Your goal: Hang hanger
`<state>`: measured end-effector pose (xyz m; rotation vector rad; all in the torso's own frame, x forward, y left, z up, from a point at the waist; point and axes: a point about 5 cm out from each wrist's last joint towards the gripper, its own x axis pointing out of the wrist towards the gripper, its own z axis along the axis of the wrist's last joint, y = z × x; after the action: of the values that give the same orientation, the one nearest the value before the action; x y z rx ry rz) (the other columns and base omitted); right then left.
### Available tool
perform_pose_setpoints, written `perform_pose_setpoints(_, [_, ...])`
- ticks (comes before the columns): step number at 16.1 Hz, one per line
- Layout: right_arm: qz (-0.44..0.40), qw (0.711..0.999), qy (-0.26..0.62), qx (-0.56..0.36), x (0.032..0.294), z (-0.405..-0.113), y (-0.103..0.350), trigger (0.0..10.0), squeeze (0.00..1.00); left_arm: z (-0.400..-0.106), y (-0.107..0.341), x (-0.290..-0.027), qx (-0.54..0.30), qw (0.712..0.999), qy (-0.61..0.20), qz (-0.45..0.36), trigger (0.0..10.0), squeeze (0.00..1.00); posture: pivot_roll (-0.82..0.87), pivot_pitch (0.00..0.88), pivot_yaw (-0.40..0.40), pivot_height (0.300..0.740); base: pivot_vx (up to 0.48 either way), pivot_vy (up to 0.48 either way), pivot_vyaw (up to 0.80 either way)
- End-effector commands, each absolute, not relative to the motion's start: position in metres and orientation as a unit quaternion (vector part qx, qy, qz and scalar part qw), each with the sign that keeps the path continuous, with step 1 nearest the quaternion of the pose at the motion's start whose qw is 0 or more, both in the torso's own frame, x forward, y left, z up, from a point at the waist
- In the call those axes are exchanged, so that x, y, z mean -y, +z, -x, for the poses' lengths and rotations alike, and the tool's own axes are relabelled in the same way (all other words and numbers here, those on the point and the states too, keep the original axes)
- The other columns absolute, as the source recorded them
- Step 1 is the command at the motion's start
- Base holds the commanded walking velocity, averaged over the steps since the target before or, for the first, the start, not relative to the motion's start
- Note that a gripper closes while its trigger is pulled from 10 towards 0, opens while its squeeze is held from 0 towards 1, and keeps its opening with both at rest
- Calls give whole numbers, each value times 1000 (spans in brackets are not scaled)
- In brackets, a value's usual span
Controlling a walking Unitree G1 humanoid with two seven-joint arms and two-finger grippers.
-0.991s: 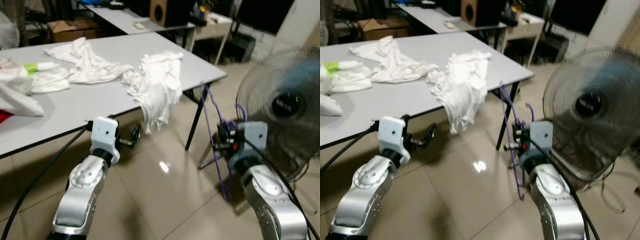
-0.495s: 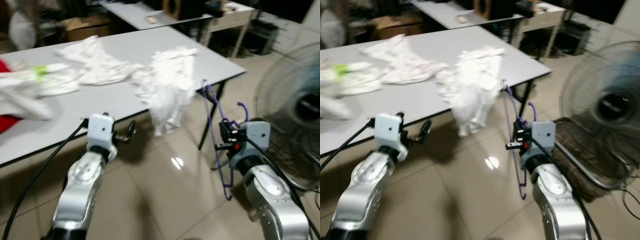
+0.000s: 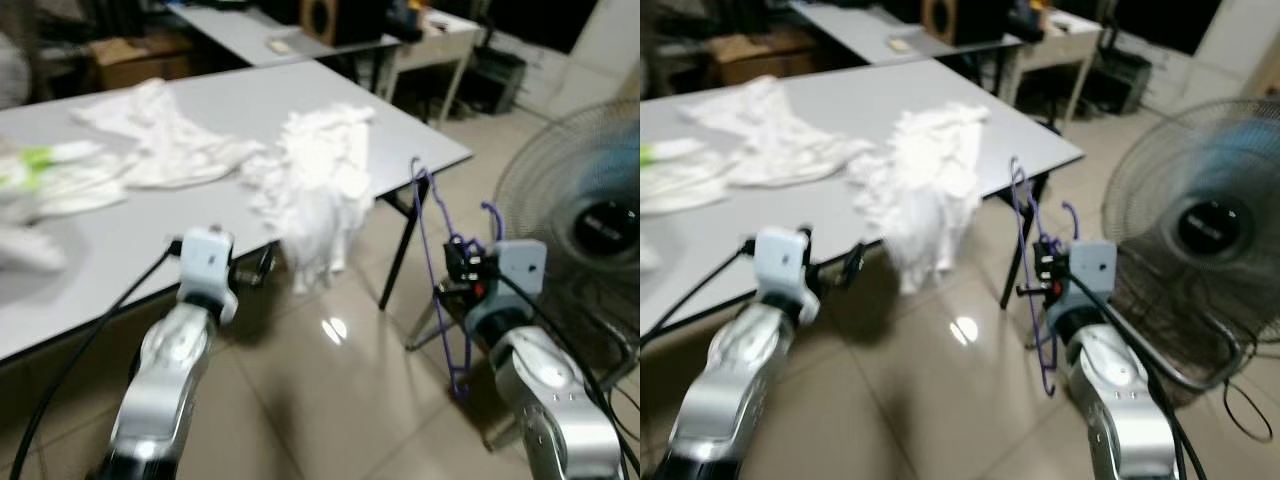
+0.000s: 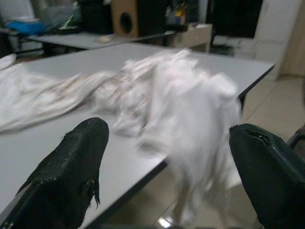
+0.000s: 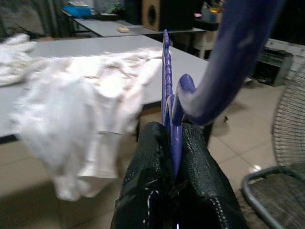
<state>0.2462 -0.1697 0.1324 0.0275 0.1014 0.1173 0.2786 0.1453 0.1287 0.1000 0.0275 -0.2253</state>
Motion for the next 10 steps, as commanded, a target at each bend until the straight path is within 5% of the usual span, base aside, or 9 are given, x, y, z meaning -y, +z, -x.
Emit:
perform_pose_setpoints(1, [-8,998,50,-44,174,-250,136,10000,0,-281,129,-141,-13,992,-117,-49,10000,137,-148,0,-42,740,356,0,0])
perform_pose_setpoints(10, [-26,998,57,-24,168,-256,145,10000,0,-275,135,-129,-7,981,-173,-87,10000,133,-125,0,-84,740,361,0,0])
